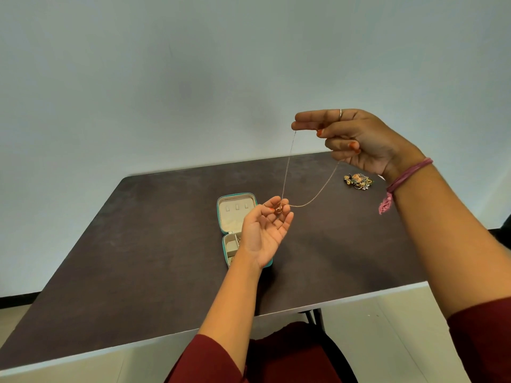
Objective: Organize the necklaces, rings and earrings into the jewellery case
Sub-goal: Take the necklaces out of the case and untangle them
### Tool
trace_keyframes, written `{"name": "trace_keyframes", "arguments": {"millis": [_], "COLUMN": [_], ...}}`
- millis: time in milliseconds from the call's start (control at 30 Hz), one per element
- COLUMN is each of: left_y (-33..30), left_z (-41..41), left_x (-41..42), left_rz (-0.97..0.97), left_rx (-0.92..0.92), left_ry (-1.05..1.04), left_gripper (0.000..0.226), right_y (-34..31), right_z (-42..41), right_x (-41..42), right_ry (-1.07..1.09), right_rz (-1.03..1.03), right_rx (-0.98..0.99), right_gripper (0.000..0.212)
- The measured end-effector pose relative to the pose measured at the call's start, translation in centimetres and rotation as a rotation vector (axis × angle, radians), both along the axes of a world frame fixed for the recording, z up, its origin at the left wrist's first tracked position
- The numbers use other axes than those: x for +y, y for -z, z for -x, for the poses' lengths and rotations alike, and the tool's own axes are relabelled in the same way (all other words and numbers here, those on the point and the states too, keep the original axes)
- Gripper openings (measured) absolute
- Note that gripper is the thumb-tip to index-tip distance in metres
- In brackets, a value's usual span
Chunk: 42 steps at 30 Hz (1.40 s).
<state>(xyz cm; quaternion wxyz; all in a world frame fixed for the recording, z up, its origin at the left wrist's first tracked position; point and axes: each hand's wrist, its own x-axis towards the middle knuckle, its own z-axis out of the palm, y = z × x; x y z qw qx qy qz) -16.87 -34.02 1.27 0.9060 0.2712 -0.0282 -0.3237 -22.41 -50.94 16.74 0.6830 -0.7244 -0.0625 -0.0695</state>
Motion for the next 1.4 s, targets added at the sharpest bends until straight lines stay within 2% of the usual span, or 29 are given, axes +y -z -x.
{"name": "trace_keyframes", "arguments": {"millis": [200,500,733,1100,1233,1400], "left_y": [0.7,1.3,1.4,1.7,1.7,2.1], "left_z": [1.5,3.0,3.0,3.6,3.8,3.9], "left_x": [-0.5,-1.0,-0.8,-0.1,-0.1,-0.5], "left_rz": [-0.045,-0.025,-0.033,0.003,-0.015,-0.157], "left_rx": [-0.068,-0.030,-0.018,0.047,-0.008,-0.132], "left_ry": [0.004,-0.090,-0.129,-0.086,-0.062,-0.090], "left_gripper": [0.030,0.025,0.021,0.021,0.021,0.023], "right_y": [-0.1,-0.1,-0.3,-0.3,-0.1,0.2], "right_z": [0.3,0.5,0.7,0.3,0.1,0.0], "right_x": [0.0,-0.1,-0.4,-1.4,-1.8,-2.4], "right_ry": [-0.054,-0.050,-0.006,0.150,0.167,0.164], "right_rz": [0.027,0.039,0.107,0.017,0.021,0.079], "right_rx": [0.031,0.043,0.034,-0.014,-0.010,0.009], "right_gripper": [0.049,0.045,0.033,0.028,0.029,0.031]}}
